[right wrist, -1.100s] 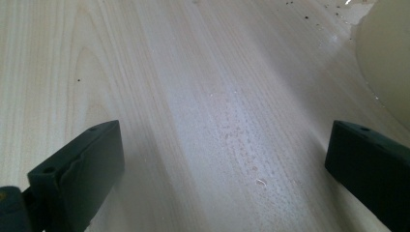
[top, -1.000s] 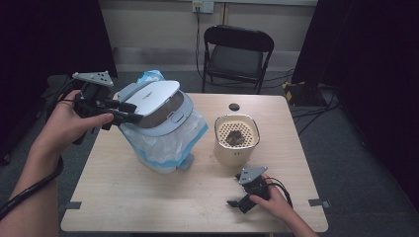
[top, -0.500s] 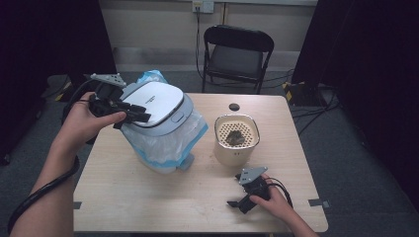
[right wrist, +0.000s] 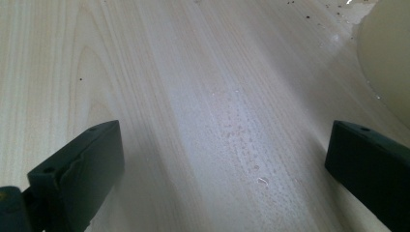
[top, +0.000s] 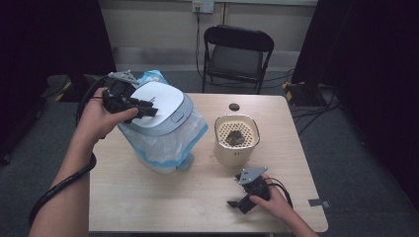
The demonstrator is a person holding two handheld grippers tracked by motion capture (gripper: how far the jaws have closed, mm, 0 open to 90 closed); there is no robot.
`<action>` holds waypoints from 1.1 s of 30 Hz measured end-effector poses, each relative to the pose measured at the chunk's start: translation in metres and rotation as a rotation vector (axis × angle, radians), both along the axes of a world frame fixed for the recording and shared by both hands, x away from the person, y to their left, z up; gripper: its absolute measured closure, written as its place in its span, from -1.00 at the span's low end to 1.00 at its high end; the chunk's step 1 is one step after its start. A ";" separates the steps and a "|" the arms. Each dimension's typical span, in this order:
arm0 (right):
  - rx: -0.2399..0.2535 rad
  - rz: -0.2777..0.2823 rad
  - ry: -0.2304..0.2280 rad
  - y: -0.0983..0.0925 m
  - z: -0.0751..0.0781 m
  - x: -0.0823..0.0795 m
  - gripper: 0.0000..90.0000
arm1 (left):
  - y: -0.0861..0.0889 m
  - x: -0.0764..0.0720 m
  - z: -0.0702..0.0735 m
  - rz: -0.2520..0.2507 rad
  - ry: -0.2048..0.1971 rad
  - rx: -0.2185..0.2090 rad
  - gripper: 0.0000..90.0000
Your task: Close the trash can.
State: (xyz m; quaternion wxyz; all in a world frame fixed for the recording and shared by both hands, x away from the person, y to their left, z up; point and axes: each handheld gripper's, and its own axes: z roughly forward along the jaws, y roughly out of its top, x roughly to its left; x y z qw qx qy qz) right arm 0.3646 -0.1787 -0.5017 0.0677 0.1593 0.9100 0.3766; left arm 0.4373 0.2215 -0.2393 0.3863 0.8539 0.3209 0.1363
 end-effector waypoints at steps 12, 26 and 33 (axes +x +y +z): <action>-0.001 0.000 -0.001 0.000 0.000 0.000 -1.00 | -0.005 -0.001 -0.005 0.023 -0.034 -0.002 0.58; 0.001 -0.001 -0.002 0.000 0.000 0.000 -1.00 | 0.014 -0.031 -0.005 -0.011 -0.042 -0.069 -0.57; 0.000 -0.001 -0.002 0.000 0.000 0.000 -1.00 | 0.035 -0.057 -0.016 -0.016 -0.021 -0.105 -0.62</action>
